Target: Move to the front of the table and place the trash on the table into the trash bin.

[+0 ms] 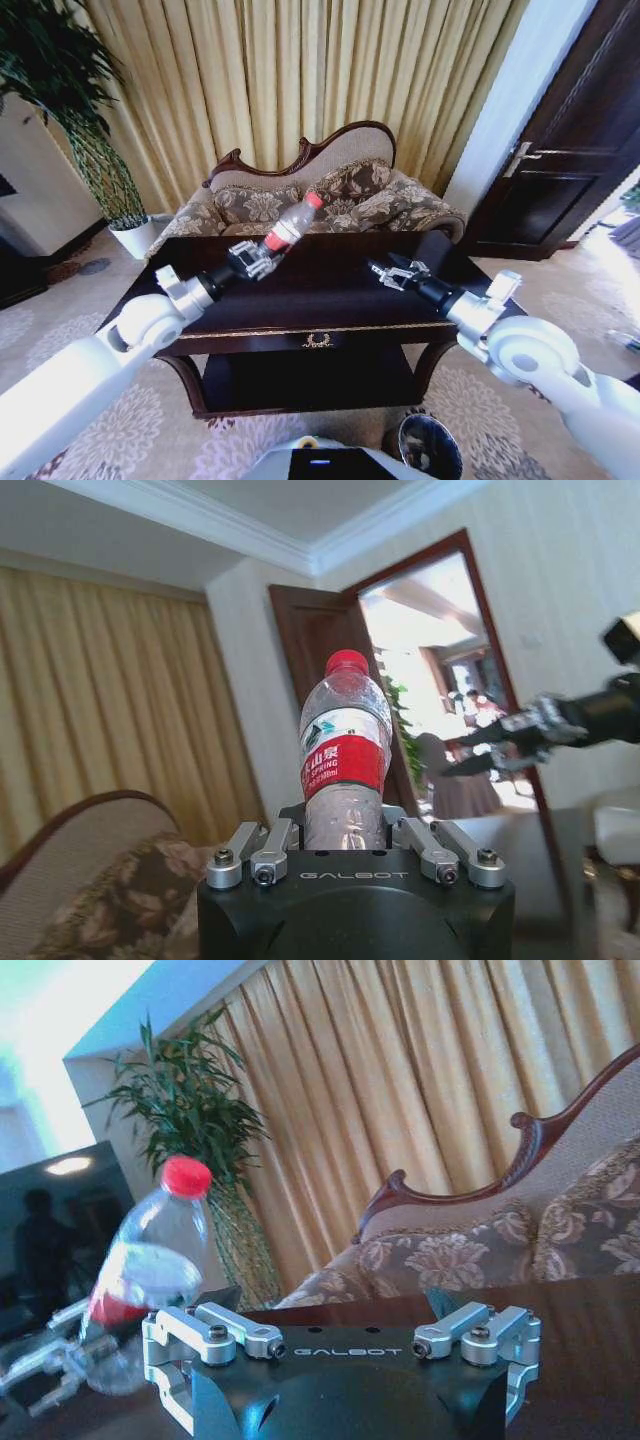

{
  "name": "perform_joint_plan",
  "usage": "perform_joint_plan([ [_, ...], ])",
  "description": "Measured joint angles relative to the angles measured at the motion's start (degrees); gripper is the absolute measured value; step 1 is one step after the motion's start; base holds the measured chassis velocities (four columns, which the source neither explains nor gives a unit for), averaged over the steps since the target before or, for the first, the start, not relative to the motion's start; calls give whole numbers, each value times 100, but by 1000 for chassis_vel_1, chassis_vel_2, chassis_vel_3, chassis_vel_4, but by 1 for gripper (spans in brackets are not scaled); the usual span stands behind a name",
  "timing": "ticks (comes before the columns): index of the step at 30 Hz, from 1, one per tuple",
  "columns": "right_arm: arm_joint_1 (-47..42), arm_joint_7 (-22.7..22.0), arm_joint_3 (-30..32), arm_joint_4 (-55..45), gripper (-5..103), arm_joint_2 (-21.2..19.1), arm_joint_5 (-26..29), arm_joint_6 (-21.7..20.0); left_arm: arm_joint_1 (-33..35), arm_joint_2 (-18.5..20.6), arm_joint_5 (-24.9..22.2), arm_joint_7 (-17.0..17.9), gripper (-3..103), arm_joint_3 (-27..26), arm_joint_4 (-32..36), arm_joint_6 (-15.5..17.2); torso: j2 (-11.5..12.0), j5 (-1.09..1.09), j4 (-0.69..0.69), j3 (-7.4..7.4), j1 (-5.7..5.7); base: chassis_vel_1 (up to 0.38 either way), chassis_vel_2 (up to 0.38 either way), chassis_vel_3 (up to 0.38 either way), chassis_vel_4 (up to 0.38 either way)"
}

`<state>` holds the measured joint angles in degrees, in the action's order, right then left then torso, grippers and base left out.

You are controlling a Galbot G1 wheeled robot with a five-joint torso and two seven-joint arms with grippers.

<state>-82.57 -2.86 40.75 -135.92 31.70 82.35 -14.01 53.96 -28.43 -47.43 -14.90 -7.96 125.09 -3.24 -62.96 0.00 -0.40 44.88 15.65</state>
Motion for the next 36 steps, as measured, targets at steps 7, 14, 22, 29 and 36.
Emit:
perform_joint_plan([
  [7,37,29,74,-188,100,-103,332,-59,-251,91,12,14,35,490,207,48,0,0,0,0,-1,0,0,0,0],
  [14,-27,98,70,-346,100,-49,428,-96,-690,116,-40,27,35,911,181,48,0,0,-1,0,-1,0,0,0,0],
  [22,-48,54,69,-491,100,-72,519,-100,-902,120,-158,-40,35,1070,115,47,0,0,0,0,-1,0,0,0,0],
  [29,-60,31,56,-570,100,-138,550,-101,-1273,-125,-128,7,35,1555,109,92,0,-1,-1,0,-1,0,0,0,0],
  [36,-68,20,93,-593,100,-160,593,-102,-1872,-313,-111,79,35,2330,106,151,0,0,-1,0,-1,0,0,0,0],
])
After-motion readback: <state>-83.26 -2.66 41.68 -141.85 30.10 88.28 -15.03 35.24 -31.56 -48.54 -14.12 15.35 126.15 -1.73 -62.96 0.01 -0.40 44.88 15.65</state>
